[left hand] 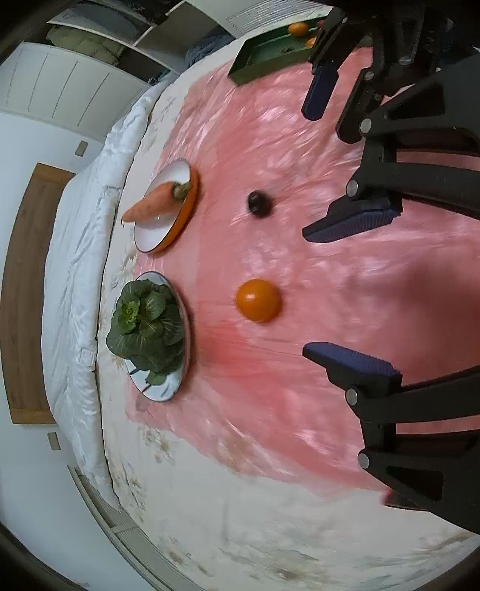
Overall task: Organize fruits
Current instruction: 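Grasp the orange with the left tool while the right tool grasps the dark plum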
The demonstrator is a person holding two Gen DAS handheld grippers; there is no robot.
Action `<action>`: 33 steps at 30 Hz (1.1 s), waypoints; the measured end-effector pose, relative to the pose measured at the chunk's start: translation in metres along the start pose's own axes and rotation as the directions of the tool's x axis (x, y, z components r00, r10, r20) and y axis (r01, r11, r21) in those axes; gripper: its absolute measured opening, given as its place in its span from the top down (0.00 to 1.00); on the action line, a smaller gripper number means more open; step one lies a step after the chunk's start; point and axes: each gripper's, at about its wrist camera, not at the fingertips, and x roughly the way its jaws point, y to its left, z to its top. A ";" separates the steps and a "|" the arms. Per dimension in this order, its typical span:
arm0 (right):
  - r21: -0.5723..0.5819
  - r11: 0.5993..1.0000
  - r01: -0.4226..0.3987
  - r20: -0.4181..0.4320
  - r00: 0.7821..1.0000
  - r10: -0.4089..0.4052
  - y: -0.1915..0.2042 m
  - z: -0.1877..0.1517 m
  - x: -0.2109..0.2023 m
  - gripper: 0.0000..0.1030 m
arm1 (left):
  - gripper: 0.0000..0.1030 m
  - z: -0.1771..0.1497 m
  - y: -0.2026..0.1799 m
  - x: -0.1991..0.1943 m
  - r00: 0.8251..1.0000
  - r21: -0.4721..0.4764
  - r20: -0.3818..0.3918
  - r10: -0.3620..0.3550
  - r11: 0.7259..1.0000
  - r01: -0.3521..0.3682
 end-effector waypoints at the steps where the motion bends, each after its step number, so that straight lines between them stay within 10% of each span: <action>1: 0.000 1.000 0.002 0.001 1.000 -0.002 -0.002 0.004 0.005 0.00 | 0.52 0.006 0.000 0.009 1.000 0.005 0.000 0.008 1.000 -0.008; 33: -0.106 0.990 0.090 -0.142 0.984 -0.104 -0.028 0.059 0.117 0.01 | 0.68 0.026 0.013 0.083 0.999 -0.005 -0.037 -0.026 1.000 0.026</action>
